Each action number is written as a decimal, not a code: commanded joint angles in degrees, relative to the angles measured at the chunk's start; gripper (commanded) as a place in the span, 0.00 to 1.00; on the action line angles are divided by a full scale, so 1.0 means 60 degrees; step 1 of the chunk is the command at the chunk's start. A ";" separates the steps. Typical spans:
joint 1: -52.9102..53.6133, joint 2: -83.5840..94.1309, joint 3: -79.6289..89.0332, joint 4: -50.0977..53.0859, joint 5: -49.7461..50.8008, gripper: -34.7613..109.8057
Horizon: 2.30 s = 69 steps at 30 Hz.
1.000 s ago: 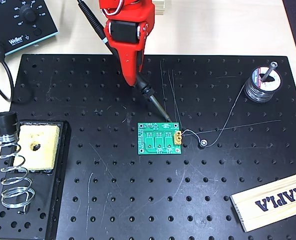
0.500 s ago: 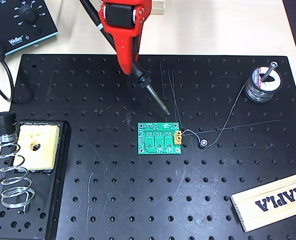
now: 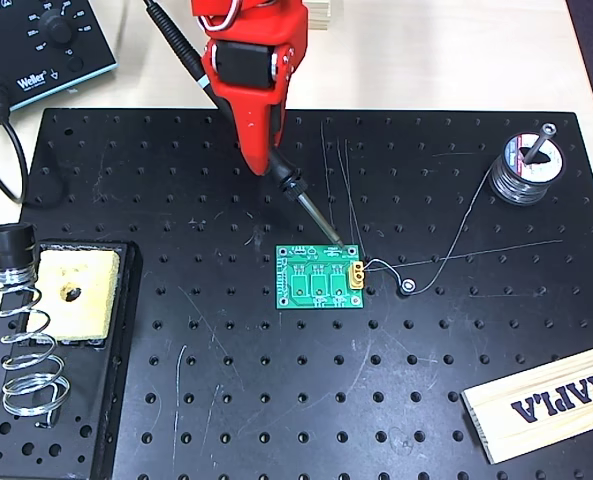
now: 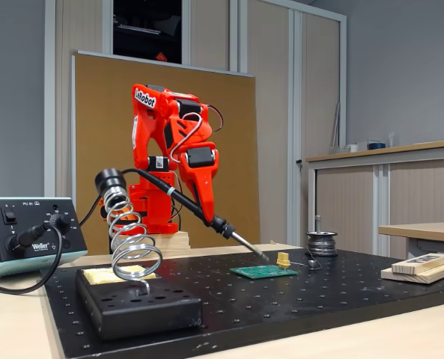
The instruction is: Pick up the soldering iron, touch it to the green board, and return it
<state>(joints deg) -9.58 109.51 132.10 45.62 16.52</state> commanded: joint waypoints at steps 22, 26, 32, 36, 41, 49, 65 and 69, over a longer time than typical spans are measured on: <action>-0.0381 -0.1450 -0.1450 -0.0542 0.0044 0.24; -0.0381 -0.1494 -0.1509 -0.0542 0.0044 0.24; -0.0425 -0.1553 -0.1553 -0.0527 0.0088 0.24; -0.0439 -0.1553 -0.1553 -0.0527 0.0117 0.24; -0.0439 -0.1553 -0.1553 -0.0513 0.0117 0.24; -0.0425 -0.1538 -0.1494 -0.0513 0.0117 0.24; -0.0439 -0.1523 -0.1450 -0.0513 0.0161 0.24; -0.0439 -0.1523 -0.1436 -0.0513 0.0176 0.24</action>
<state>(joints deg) -10.99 99.93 125.16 42.63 16.70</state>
